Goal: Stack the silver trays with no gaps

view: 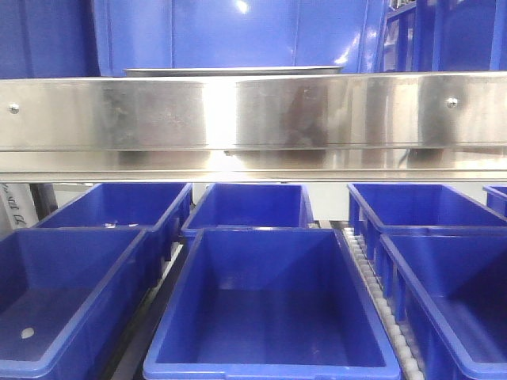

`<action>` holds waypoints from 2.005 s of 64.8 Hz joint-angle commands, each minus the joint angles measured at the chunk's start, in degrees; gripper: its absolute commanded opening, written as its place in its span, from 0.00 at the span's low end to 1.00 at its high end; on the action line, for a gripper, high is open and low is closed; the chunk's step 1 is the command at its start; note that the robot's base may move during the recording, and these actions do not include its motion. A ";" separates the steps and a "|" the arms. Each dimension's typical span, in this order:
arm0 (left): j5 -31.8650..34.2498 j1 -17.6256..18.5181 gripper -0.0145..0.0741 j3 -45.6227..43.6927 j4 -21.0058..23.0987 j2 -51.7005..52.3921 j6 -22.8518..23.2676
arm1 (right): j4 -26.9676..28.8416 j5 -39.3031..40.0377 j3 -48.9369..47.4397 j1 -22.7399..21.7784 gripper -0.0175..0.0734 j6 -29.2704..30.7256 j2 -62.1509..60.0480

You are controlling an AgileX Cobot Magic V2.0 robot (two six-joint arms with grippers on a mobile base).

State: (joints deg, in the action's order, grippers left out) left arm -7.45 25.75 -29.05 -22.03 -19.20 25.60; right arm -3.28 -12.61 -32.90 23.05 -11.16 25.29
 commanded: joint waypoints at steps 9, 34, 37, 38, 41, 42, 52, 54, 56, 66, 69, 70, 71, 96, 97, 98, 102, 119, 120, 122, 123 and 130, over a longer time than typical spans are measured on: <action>0.64 0.34 0.17 -0.01 -0.03 0.26 -0.11 | -0.51 0.64 0.07 0.04 0.12 0.39 -0.37; 0.64 0.34 0.17 -0.01 -0.03 0.26 -0.11 | 12.84 10.32 7.79 -8.61 0.12 24.37 -3.97; 0.64 0.34 0.17 -0.01 -0.03 0.26 -0.11 | 13.09 12.06 10.59 -11.49 0.12 24.36 -5.63; 0.64 0.34 0.17 -0.01 -0.03 0.26 -0.11 | 13.09 12.06 11.64 -12.74 0.12 24.36 -6.09; 0.64 0.34 0.17 -0.01 -0.03 0.26 -0.11 | 13.09 11.18 13.98 -15.59 0.12 24.36 -8.17; 0.64 0.34 0.17 -0.01 -0.03 0.26 -0.11 | 13.09 11.04 14.66 -16.36 0.12 24.36 -8.74; 0.64 0.34 0.17 -0.01 -0.03 0.26 -0.11 | 13.09 10.92 22.70 -22.87 0.12 24.25 -15.37; 0.64 0.34 0.17 -0.01 -0.03 0.26 -0.11 | 13.09 10.78 23.97 -23.38 0.12 24.25 -16.63; 0.64 0.34 0.17 -0.01 -0.03 0.26 -0.11 | 13.09 10.31 25.42 -23.68 0.12 23.73 -17.58; 0.64 0.34 0.17 -0.01 -0.03 0.26 -0.11 | 12.54 6.10 29.80 -23.67 0.12 17.39 -23.27; 0.64 0.34 0.17 -0.01 -0.03 0.26 -0.11 | 10.81 6.00 30.76 -23.67 0.12 17.60 -24.93; 0.64 0.34 0.17 -0.01 -0.03 0.26 -0.11 | 10.43 6.03 30.97 -23.67 0.12 17.61 -25.29; 0.64 0.34 0.17 -0.01 -0.03 0.26 -0.11 | 9.93 6.03 31.18 -23.67 0.12 17.69 -25.29; 0.74 0.34 0.17 -0.01 -0.03 0.24 -0.11 | 9.55 6.17 32.90 -23.67 0.12 17.69 -25.29; 0.74 0.34 0.17 -0.01 -0.03 0.24 -0.11 | 9.55 6.30 32.90 -23.67 0.12 17.69 -25.29; 0.74 0.34 0.17 -0.01 -0.03 0.24 -0.11 | 9.55 6.47 32.90 -23.67 0.12 17.69 -25.29; 0.74 0.34 0.17 -0.01 -0.03 0.24 -0.11 | 9.55 6.61 32.90 -23.67 0.12 17.69 -25.29; 0.74 0.34 0.17 -0.01 -0.03 0.24 -0.11 | 9.55 6.61 32.90 -23.67 0.12 17.69 -25.29; 0.74 0.34 0.17 -0.01 -0.03 0.24 -0.11 | 9.55 6.61 32.90 -23.67 0.12 17.69 -25.29; 0.74 0.34 0.17 -0.01 -0.03 0.24 -0.11 | 9.55 6.61 32.90 -23.67 0.12 17.69 -25.29; 0.74 0.34 0.17 -0.01 -0.03 0.24 -0.11 | 9.55 6.61 32.90 -23.67 0.12 17.69 -25.29; 0.74 0.34 0.17 -0.01 -0.03 0.24 -0.11 | 9.55 6.61 32.90 -23.67 0.12 17.69 -25.29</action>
State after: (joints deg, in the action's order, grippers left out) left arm -7.57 25.75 -29.05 -22.03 -19.20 25.60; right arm 6.86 -7.43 0.00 -0.32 6.59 0.40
